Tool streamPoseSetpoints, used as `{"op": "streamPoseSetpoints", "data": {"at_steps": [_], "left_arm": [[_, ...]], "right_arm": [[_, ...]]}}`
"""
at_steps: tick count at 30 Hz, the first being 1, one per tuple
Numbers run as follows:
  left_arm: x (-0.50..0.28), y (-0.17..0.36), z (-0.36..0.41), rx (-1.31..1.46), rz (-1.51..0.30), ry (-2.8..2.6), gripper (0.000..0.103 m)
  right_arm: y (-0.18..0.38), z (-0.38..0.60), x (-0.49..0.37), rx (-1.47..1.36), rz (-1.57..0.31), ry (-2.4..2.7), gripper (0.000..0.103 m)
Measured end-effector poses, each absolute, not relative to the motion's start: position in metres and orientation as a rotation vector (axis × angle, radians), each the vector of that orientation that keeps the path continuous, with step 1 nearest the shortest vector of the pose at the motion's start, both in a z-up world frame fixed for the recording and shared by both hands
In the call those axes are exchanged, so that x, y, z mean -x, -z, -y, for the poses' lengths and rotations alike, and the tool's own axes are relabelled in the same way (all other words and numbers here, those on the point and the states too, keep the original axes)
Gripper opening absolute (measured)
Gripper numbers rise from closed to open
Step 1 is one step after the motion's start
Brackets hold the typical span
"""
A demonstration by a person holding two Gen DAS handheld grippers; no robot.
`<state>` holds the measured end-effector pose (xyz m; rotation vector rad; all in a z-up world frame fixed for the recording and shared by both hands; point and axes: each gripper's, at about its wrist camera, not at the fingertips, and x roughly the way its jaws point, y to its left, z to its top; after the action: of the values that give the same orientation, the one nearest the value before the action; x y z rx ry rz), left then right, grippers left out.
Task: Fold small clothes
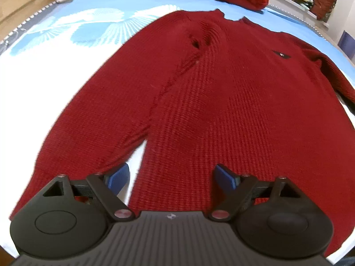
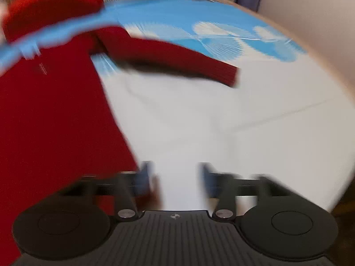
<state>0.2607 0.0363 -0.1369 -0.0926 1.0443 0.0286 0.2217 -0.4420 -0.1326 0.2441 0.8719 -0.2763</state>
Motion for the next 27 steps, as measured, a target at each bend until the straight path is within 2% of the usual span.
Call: {"op": "streamPoseSetpoints", "data": {"at_steps": [3, 5, 6, 7, 8, 9, 10, 13, 20, 23, 24, 25, 26, 27], "left_arm": [[-0.264, 0.144, -0.035, 0.13, -1.069, -0.012, 0.095], [-0.264, 0.144, -0.031, 0.11, -1.067, -0.007, 0.094], [-0.263, 0.143, -0.028, 0.096, -1.062, 0.003, 0.085], [-0.26, 0.14, -0.025, 0.083, -1.049, 0.017, 0.064], [-0.258, 0.135, -0.022, 0.08, -1.038, 0.043, 0.047], [-0.255, 0.131, -0.022, 0.093, -1.027, 0.064, 0.021], [-0.251, 0.125, -0.023, 0.116, -1.003, 0.085, 0.021], [-0.244, 0.118, -0.021, 0.07, -0.972, 0.082, 0.02], [-0.242, 0.128, -0.059, 0.093, -1.101, 0.084, 0.021], [-0.236, 0.125, -0.063, 0.062, -1.105, 0.094, 0.026], [-0.237, 0.124, -0.065, 0.063, -1.107, 0.087, 0.036], [-0.239, 0.124, -0.07, 0.062, -1.113, 0.071, 0.057], [-0.239, 0.123, -0.071, 0.061, -1.115, 0.047, 0.067], [-0.241, 0.118, -0.077, 0.062, -1.104, 0.031, 0.085]], "right_arm": [[0.148, 0.437, -0.245, -0.266, -0.944, 0.235, 0.074], [0.163, 0.428, -0.254, -0.18, -1.013, 0.234, 0.072], [0.164, 0.42, -0.253, -0.145, -0.999, 0.224, 0.064], [0.162, 0.416, -0.25, -0.122, -1.0, 0.184, 0.04], [0.158, 0.411, -0.248, -0.11, -1.021, 0.137, 0.03], [0.155, 0.409, -0.245, -0.092, -1.025, 0.13, 0.017], [0.154, 0.405, -0.239, -0.054, -1.027, 0.119, 0.013], [0.149, 0.402, -0.224, 0.03, -1.024, 0.09, 0.011], [0.148, 0.385, -0.178, 0.141, -1.063, 0.03, 0.009], [0.15, 0.384, -0.175, 0.17, -1.073, 0.003, 0.009], [0.151, 0.386, -0.177, 0.161, -1.075, 0.002, 0.011], [0.151, 0.391, -0.18, 0.138, -1.076, 0.014, 0.015], [0.151, 0.394, -0.181, 0.115, -1.064, 0.037, 0.021], [0.146, 0.395, -0.18, 0.096, -1.041, 0.077, 0.041]]}}
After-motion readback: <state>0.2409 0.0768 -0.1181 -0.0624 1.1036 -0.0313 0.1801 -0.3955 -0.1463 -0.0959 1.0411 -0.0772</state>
